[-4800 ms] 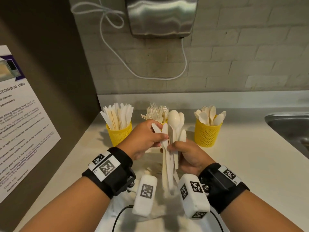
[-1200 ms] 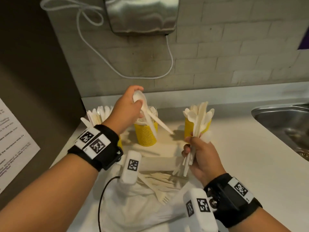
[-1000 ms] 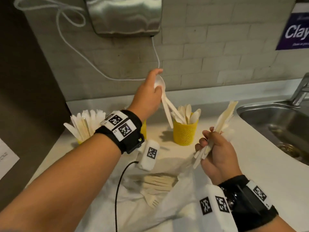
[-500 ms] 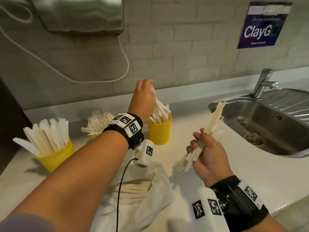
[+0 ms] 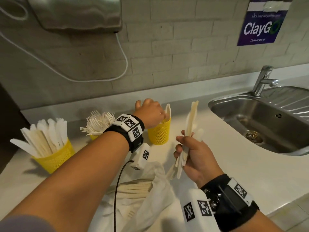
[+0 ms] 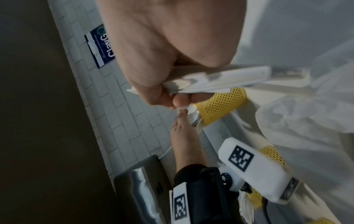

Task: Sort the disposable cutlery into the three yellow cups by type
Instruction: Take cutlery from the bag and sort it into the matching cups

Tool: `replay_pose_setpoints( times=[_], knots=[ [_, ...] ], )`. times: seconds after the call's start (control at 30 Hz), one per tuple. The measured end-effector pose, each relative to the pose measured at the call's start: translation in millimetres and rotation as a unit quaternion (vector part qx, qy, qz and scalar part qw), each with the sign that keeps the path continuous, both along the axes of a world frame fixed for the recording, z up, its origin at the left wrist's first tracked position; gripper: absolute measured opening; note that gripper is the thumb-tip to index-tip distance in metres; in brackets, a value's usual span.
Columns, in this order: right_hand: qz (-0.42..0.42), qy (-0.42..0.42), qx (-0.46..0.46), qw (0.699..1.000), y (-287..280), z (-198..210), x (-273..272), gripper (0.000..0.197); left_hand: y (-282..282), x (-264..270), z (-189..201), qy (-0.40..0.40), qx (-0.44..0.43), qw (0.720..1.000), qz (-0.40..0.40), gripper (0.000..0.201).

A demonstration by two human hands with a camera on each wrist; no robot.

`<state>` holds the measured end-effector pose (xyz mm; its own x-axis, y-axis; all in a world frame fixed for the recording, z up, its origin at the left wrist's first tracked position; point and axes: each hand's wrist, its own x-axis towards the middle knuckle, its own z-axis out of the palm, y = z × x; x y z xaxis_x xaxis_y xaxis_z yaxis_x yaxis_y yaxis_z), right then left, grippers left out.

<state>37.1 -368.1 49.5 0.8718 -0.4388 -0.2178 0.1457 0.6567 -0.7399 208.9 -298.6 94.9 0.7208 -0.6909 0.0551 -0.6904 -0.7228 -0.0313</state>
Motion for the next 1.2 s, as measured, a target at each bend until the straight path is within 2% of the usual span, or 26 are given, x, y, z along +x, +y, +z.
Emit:
replay_pose_setpoints(
  times=[0.07, 0.1, 0.13, 0.17, 0.23, 0.27, 0.3, 0.33, 0.43, 0.6, 0.67, 0.73, 0.8, 0.97, 1.1, 1.2],
  knots=[
    [0.037, 0.003, -0.026, 0.999, 4, 1, 2, 0.018, 5, -6, 2, 0.011, -0.074, 0.997, -0.007, 0.039],
    [0.056, 0.003, -0.041, 0.998, 6, 2, 2, 0.018, 11, -13, 7, 0.003, -0.155, 0.988, -0.011, 0.040],
    [0.075, 0.004, -0.058, 0.995, 8, 2, 3, 0.018, 18, -20, 11, 0.012, -0.254, 0.967, -0.012, 0.039],
    [0.097, 0.005, -0.077, 0.992, 10, 2, 4, 0.017, 26, -29, 15, 0.063, -0.353, 0.933, -0.009, 0.039],
    [0.137, 0.008, -0.123, 0.983, 17, 4, 6, 0.017, 42, -51, 21, 0.247, -0.475, 0.845, -0.009, 0.044],
    [0.152, 0.007, -0.150, 0.977, 22, 5, 9, 0.018, 49, -60, 21, 0.322, -0.488, 0.811, -0.006, 0.051],
    [0.163, 0.003, -0.178, 0.970, 28, 6, 12, 0.019, 55, -66, 19, 0.366, -0.479, 0.798, 0.000, 0.056],
    [0.171, -0.005, -0.203, 0.964, 35, 7, 15, 0.020, 63, -69, 16, 0.380, -0.472, 0.796, 0.008, 0.055],
    [0.190, -0.023, -0.233, 0.954, 55, 8, 24, 0.021, 88, -67, 8, 0.350, -0.487, 0.798, 0.060, 0.033],
    [0.273, 0.004, -0.211, 0.938, 78, 5, 35, 0.015, 125, -67, -2, 0.381, -0.542, 0.743, 0.098, 0.023],
    [0.309, 0.007, -0.189, 0.932, 84, 5, 38, 0.015, 135, -70, -3, 0.376, -0.543, 0.746, 0.083, 0.026],
    [0.318, 0.006, -0.167, 0.933, 89, 5, 40, 0.011, 146, -70, -3, 0.357, -0.527, 0.768, 0.076, 0.031],
    [0.310, 0.010, -0.147, 0.939, 93, 4, 42, 0.008, 156, -69, -3, 0.340, -0.523, 0.777, 0.089, 0.031],
    [0.247, 0.048, -0.045, 0.967, 90, -9, 47, 0.018, 179, -70, 15, 0.277, -0.544, 0.785, 0.102, 0.028],
    [0.221, 0.079, -0.039, 0.971, 82, -18, 45, 0.010, 214, -63, 59, 0.106, -0.559, 0.811, 0.134, 0.028],
    [0.223, 0.069, -0.051, 0.971, 81, -18, 44, 0.013, 249, -64, 88, -0.052, -0.497, 0.843, 0.198, 0.025]
  ],
)
